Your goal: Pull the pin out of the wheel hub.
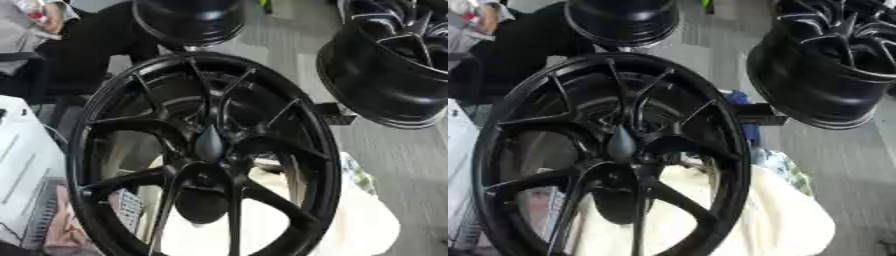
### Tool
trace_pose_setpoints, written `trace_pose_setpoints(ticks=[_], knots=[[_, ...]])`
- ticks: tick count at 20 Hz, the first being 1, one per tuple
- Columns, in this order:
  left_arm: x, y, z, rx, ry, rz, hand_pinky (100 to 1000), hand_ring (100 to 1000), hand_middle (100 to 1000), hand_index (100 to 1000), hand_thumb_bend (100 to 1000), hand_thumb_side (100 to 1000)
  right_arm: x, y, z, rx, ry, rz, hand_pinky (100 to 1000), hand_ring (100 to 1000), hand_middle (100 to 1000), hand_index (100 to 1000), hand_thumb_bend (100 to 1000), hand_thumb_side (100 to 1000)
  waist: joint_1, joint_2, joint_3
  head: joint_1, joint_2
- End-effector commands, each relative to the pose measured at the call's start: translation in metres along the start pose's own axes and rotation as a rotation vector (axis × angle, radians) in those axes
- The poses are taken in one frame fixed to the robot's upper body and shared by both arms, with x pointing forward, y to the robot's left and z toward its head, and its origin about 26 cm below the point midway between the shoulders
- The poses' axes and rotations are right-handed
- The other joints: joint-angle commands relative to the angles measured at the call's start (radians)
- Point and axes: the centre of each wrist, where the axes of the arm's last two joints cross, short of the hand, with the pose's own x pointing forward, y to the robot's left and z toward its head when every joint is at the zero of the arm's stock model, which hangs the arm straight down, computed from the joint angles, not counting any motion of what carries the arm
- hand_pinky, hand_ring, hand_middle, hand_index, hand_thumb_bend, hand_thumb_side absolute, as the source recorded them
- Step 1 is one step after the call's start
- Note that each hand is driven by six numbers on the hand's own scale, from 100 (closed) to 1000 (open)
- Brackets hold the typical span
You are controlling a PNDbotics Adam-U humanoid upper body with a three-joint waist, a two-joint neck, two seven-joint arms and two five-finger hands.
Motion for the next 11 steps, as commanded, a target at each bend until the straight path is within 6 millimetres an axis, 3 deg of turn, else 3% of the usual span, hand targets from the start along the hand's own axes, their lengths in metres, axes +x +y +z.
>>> trace_pose_setpoints(ticks=[1,11], knots=[[0.0034,0.0026,-0.0043,-0.001,-0.026,-0.007,887,756,654,832,100,565,-0.0043,-0.0292,-0.0140,-0.110,0.052,-0.040,859,866,877,910,562,264,0.007,-0.011,-0.001,0.002,0.003],[0.0032,0.0019,-0.0029,-0.008,-0.016,-0.006,886,755,653,832,100,570,-0.0039,-0.0257,-0.0113,-0.172,0.075,-0.130,843,833,852,905,573,257,0.004,-0.017,-0.010,0.008,0.010]])
